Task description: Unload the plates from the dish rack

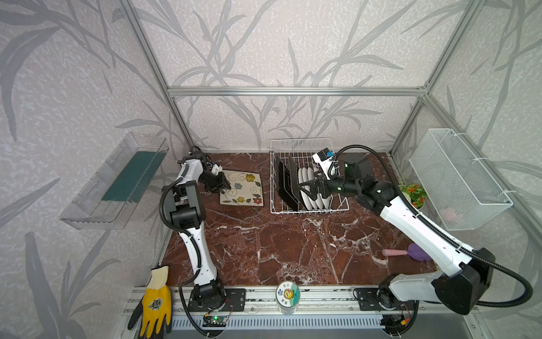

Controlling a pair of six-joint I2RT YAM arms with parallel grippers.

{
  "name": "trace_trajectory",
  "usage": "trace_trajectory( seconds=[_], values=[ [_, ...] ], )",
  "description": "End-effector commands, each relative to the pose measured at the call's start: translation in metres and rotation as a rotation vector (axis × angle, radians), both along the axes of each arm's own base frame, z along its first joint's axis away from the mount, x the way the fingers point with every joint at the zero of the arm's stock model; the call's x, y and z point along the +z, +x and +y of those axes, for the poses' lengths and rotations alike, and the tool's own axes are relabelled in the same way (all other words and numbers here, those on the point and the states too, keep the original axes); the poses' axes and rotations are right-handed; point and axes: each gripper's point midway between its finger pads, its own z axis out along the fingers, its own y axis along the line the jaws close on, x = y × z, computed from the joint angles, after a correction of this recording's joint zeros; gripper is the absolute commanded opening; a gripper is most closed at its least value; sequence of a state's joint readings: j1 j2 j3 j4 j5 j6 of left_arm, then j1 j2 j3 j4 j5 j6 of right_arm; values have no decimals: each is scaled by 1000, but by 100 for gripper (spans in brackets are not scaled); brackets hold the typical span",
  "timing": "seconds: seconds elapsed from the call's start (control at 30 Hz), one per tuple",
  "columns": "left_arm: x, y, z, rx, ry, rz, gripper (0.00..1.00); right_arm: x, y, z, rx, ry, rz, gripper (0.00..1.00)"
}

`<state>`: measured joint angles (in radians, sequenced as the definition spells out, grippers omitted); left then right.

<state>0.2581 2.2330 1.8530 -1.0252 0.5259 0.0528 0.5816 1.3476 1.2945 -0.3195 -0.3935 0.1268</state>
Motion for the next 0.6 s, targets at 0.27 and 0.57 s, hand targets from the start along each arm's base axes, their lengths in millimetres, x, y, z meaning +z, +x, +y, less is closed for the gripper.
trace_trajectory(
  seconds=[0.27,0.57],
  values=[
    [-24,-4,19,-9,84,66,39,11,-8,0,24,8,-22,99],
    [-31,2,21,-3,85,68,38,9,-8,-1,23,-2,-20,99]
  ],
)
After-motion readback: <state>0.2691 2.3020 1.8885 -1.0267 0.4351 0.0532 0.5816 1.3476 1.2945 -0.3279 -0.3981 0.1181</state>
